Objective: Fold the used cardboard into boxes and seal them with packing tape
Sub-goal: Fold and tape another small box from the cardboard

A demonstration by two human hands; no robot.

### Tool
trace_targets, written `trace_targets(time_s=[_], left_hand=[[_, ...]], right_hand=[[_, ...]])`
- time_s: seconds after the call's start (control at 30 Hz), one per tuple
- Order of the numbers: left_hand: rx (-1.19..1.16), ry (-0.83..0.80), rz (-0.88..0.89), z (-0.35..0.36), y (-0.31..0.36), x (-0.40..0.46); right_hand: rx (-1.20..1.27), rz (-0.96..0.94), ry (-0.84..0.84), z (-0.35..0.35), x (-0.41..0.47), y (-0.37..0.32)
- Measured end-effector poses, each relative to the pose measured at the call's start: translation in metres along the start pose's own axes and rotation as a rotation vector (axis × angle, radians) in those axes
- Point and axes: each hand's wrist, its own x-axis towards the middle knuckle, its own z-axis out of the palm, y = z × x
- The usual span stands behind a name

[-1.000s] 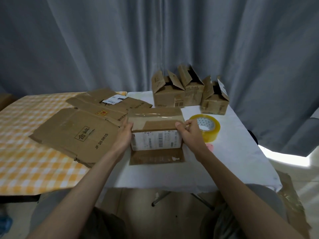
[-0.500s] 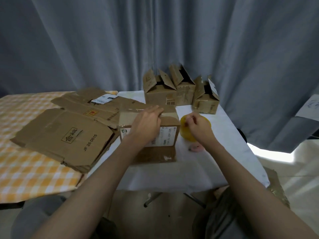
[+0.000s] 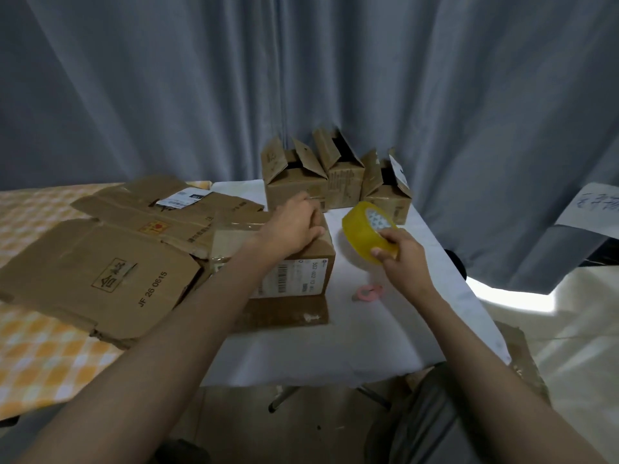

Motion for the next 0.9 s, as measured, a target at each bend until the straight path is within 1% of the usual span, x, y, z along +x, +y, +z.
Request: trace_targets(time_s=[0.1,0.23,0.33,0.43,0.57,0.63,0.73,0.9], left_hand=[[-0.236,0.014,0.109,0.0,-0.001,0.005],[-0.435,0.112,0.146,0.008,0.003,0.006],[-0.448,0.133,0.208,0.012,0.007,0.005],[-0.365,0.142,0.266,0.014,0.015,0.004],[-0.38,0.28,0.25,0.015,0.022,0.003],[-0.402,0.322,0.22,0.015,0.026,0.004],[-0.448,0.304,0.177,0.013,0.032,0.004],[-0.51,0.239,0.168,0.008,0.039,0.004]], right_hand=[[0.121,-0.049,0.046,-0.016,-0.009,-0.008],[0.204,-0.068,0.065,-0.025,-0.019,-0.014],[0.214,-0.074,0.054,-0.025,-0.023,-0.018],[0.205,-0.051,0.037,-0.022,-0.027,-0.022],[0.197,-0.034,0.05,-0.022,-0.03,-0.024],[0.195,-0.036,0.051,-0.024,-0.031,-0.025],[0.223,-0.029,0.035,-0.03,-0.031,-0.027],[0.298,-0.007,-0.035,-0.044,-0.032,-0.032]])
